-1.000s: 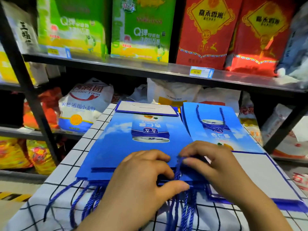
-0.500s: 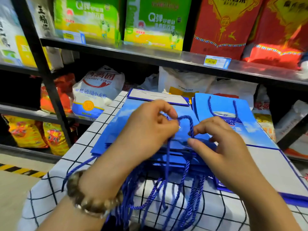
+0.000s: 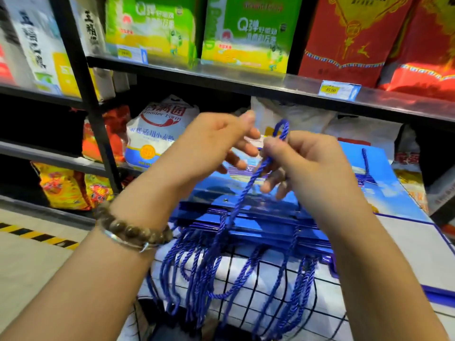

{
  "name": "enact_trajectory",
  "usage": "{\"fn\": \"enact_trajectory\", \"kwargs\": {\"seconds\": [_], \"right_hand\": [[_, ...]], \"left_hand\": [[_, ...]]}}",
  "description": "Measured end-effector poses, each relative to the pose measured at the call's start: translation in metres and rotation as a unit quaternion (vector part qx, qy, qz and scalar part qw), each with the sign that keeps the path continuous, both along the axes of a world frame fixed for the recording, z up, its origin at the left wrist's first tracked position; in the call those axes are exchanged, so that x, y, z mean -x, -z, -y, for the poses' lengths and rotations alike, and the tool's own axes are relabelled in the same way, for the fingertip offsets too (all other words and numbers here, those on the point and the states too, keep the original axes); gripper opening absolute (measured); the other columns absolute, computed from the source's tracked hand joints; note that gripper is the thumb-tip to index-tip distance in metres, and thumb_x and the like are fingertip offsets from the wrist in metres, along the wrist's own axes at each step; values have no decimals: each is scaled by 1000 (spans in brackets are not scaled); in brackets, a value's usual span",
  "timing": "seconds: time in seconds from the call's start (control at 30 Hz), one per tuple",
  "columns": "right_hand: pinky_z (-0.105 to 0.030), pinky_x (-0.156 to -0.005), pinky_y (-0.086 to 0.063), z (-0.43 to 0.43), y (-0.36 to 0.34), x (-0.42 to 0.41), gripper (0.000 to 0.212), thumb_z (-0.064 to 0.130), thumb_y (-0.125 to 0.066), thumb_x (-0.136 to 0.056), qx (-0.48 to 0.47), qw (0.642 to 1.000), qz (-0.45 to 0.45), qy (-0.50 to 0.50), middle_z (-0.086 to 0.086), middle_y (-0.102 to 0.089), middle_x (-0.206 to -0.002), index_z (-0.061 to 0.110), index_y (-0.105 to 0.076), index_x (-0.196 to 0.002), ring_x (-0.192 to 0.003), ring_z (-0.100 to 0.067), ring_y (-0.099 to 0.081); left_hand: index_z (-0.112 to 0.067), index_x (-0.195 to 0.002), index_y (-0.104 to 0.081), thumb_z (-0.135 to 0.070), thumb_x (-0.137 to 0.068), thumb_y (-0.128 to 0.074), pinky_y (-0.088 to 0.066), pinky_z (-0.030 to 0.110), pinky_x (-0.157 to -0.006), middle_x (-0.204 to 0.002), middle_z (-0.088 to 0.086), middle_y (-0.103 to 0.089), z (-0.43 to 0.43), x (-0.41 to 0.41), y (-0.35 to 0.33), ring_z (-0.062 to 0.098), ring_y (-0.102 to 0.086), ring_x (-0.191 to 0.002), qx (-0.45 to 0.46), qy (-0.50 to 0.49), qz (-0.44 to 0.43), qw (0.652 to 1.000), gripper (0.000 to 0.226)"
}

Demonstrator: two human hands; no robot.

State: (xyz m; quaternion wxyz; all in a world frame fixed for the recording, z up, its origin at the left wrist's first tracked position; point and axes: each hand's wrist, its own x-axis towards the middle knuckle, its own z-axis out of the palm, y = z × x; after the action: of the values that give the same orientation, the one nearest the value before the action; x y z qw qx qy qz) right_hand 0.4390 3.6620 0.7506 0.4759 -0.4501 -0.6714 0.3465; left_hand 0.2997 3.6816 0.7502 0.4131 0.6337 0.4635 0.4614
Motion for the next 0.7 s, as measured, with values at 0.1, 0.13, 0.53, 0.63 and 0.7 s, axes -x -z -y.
{"fn": "enact_trajectory", "kwargs": {"seconds": [0.1,0.13,0.53,0.63,0.7], "right_hand": [[-17,-33,-38,-18,-4,2,26,11,-52,-90,8,999,-35,18,1,-54,-40,9,-53,-64,-33,-10,-53],[-16,-34,-39,-22,-4,4,26,11,-51,-90,15,999,-32,18,2,-53,-38,8,-53,-64,-33,-9,-53],[-22,-43,-45,-48,2,13,25,21,-53,-90,50,998,23,23,0,-59,-48,7,-58,-70,-41,-13,-59],[-31,-60,-49,-39,7,-2,28,41,-58,-85,31,968,245,40,-2,-68,-67,15,-67,-76,-59,-17,-65],[-25,-69,-48,-24,14,-9,17,41,-64,-78,1,955,296,-7,7,-68,-74,25,-69,-82,-70,-8,-62]], "left_hand": [[-17,-70,-69,-33,-81,-63,-35,16,-47,-68,-3,-71,14,16,14,4,-55,-49,50,62,-66,995,20],[-16,-68,-69,-23,-81,-66,-35,15,-46,-64,-3,-70,17,19,17,4,-54,-47,57,69,-65,994,15],[-9,-68,-60,-2,-79,-66,-44,13,-44,-54,0,-65,15,23,22,5,-58,-45,93,53,-74,991,13],[-6,-72,-58,2,-78,-65,-50,16,-48,-56,4,-66,14,30,22,8,-62,-48,87,13,-21,996,12],[-4,-73,-59,5,-74,-68,-50,17,-50,-56,8,-64,13,33,23,7,-60,-47,67,-13,-13,998,13]]}}
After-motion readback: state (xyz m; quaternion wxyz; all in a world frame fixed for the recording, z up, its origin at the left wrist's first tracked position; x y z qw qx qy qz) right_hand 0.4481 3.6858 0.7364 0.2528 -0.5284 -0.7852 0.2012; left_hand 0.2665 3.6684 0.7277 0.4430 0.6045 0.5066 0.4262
